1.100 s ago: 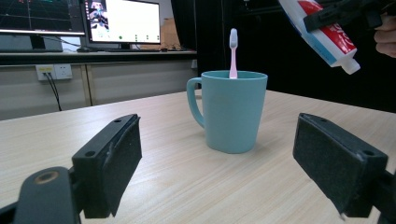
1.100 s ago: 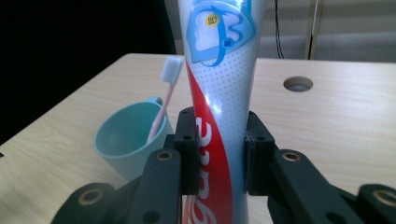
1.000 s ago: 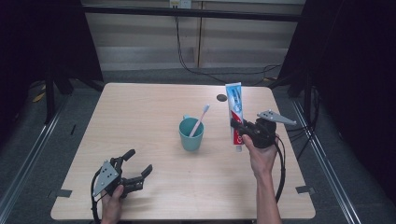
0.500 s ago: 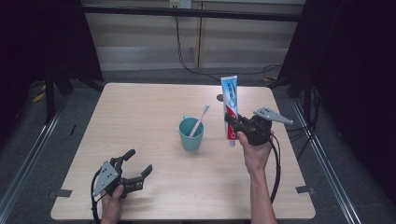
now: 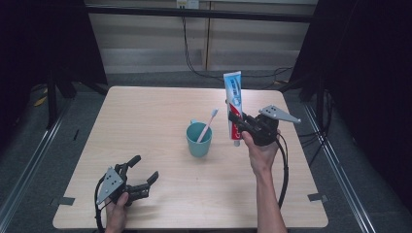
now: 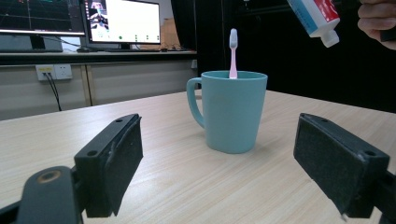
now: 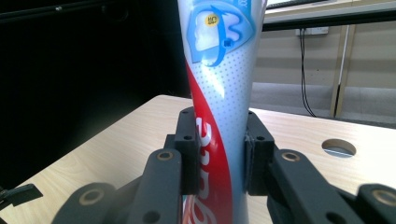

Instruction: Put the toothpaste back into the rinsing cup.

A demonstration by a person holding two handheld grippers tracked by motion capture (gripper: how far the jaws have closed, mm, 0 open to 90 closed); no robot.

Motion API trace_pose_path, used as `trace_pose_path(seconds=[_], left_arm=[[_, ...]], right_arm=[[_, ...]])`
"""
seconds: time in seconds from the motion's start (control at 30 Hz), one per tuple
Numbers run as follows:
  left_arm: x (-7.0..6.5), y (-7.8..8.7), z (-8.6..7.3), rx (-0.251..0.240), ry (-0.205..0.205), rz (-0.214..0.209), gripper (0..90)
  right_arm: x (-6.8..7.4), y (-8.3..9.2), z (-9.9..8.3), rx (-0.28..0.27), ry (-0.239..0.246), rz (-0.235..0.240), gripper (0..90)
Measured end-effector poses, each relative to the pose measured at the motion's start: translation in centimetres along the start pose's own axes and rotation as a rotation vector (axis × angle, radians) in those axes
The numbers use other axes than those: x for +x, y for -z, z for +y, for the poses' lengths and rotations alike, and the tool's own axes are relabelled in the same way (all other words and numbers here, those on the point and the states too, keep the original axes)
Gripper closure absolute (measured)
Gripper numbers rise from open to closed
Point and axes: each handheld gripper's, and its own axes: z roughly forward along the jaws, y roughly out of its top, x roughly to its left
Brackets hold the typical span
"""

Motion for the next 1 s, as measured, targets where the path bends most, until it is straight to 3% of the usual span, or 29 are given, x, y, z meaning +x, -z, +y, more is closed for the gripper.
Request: trace_pose_path(seconds=[1.0], left_arm=[[0.0,0.0,0.0,0.002,-0.005,-0.002,15.5]], right_arm=[[2.8,-4.7,0.8,0.024,0.049,0.087,72.4]])
